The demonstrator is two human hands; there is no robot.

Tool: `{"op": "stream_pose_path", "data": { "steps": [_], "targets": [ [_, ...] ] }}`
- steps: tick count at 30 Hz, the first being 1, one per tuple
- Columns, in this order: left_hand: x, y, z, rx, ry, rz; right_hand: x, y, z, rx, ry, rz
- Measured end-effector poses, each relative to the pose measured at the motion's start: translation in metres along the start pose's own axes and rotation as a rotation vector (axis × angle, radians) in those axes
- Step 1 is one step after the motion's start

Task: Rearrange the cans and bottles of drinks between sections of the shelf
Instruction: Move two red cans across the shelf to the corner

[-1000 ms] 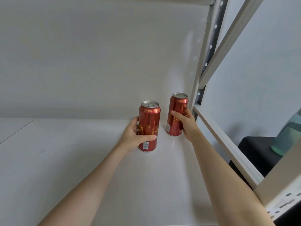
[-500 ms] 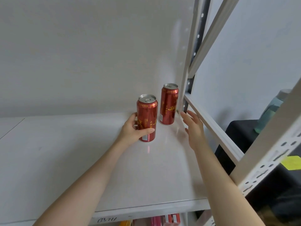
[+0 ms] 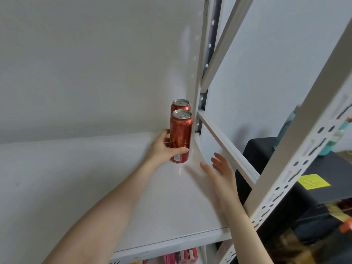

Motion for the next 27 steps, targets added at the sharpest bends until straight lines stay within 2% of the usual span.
{"op": "stream_pose_path", "data": {
  "steps": [12,27],
  "targets": [
    [0.007,-0.01,-0.003,0.0,0.013,-0.083,0.004,-0.003,0.001,-0.002,0.004,-0.02],
    [-0.006,0.006,0.004,-0.03,-0.045,-0.103,0.003,0.0,-0.003,0.03,0.075,-0.03]
  ]
}}
Point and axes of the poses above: each hand's wrist, its own y-axis away from the middle knuckle, its own x-axis out of the palm, z = x × y, the point moved 8 cm from there along -y, towards the middle knuckle, and after that the axes turned 7 degrees about -x, right-handed, at the moved point
